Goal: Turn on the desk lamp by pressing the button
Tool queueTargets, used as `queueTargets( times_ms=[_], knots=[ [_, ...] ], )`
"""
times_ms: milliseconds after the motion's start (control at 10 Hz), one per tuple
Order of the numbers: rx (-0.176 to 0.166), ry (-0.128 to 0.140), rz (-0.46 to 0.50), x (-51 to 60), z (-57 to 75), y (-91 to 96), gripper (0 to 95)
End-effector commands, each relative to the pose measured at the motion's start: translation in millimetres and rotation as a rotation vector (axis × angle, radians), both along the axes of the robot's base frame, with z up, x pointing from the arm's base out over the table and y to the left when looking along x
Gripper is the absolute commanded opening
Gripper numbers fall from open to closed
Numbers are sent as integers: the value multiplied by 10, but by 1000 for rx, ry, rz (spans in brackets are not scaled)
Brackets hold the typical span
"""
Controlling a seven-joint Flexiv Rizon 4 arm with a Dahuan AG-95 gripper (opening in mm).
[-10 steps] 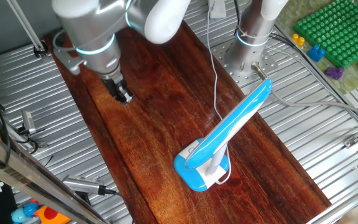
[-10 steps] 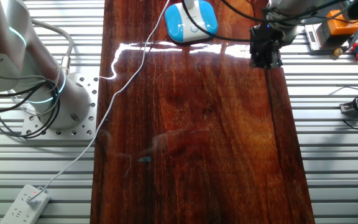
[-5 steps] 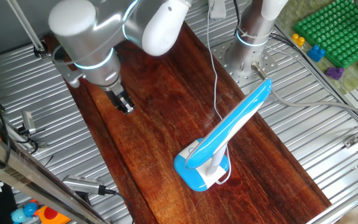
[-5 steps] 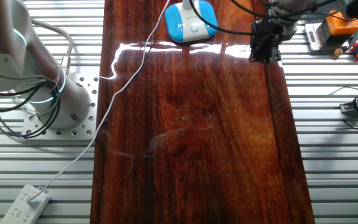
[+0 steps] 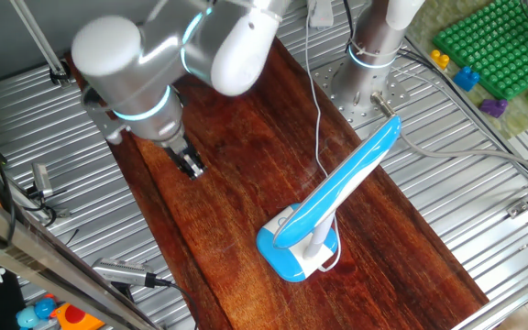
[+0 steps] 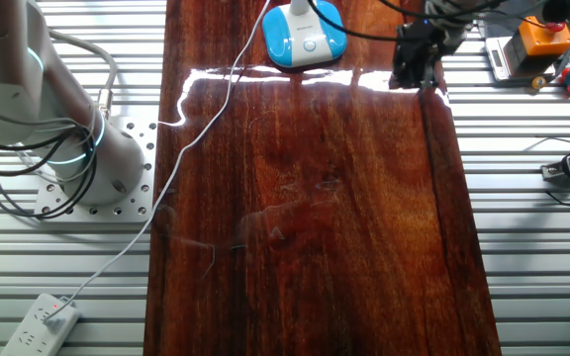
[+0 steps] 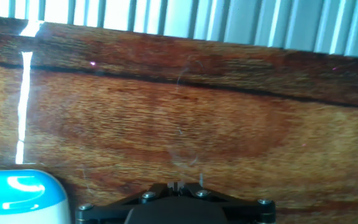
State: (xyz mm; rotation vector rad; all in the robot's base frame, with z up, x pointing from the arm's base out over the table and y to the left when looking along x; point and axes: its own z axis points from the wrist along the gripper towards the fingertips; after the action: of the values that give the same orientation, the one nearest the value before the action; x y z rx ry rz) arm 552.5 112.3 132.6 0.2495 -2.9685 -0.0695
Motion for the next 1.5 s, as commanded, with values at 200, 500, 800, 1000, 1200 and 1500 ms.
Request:
queueTargets(
  times_ms=[200,500,800,1000,1200,1500],
  knots=[
    [1,4,-7,-87,-34,85,0],
    [10,7,-6,-134,-65,106,0],
    [9,2,21,-169,-101,70,0],
    [-4,2,69,-169,-111,69,0],
    [-3,4,90,-179,-123,59,0],
    [-2,4,81,-188,-131,50,0]
  ],
)
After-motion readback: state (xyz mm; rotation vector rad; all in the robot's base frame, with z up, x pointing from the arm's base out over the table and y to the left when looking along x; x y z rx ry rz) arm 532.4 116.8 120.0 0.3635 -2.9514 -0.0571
